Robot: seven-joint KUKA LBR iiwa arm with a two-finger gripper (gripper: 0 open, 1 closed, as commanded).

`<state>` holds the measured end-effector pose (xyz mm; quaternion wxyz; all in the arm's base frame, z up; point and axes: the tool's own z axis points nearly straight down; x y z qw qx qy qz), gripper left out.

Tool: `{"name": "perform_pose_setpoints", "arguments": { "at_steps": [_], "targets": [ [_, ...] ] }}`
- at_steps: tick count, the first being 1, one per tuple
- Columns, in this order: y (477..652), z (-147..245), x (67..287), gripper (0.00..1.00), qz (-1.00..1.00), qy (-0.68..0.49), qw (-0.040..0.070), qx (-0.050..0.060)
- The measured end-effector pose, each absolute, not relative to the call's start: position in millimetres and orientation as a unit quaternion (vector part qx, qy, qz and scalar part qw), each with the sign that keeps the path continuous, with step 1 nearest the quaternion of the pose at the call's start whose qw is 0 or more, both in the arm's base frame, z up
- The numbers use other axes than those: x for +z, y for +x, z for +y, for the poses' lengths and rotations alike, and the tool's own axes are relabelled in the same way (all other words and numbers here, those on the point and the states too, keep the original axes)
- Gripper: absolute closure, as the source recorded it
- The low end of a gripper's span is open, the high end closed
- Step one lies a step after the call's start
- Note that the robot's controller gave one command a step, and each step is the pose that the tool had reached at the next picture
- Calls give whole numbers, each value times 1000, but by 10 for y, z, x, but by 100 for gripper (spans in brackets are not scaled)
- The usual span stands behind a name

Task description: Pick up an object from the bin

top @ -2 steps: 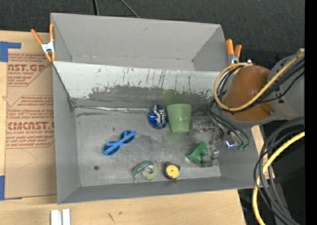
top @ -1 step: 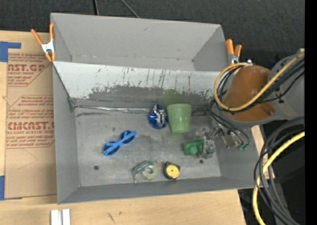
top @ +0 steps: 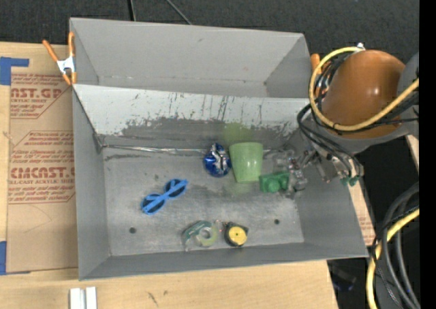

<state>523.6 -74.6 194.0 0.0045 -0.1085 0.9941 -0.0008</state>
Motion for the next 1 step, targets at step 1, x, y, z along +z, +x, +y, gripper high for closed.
{"name": "perform_pose_setpoints", "arguments": {
  "at_steps": [1],
  "targets": [
    [5113, -909, 2822, 100, 919, -394, 3, -2]
  ]
}}
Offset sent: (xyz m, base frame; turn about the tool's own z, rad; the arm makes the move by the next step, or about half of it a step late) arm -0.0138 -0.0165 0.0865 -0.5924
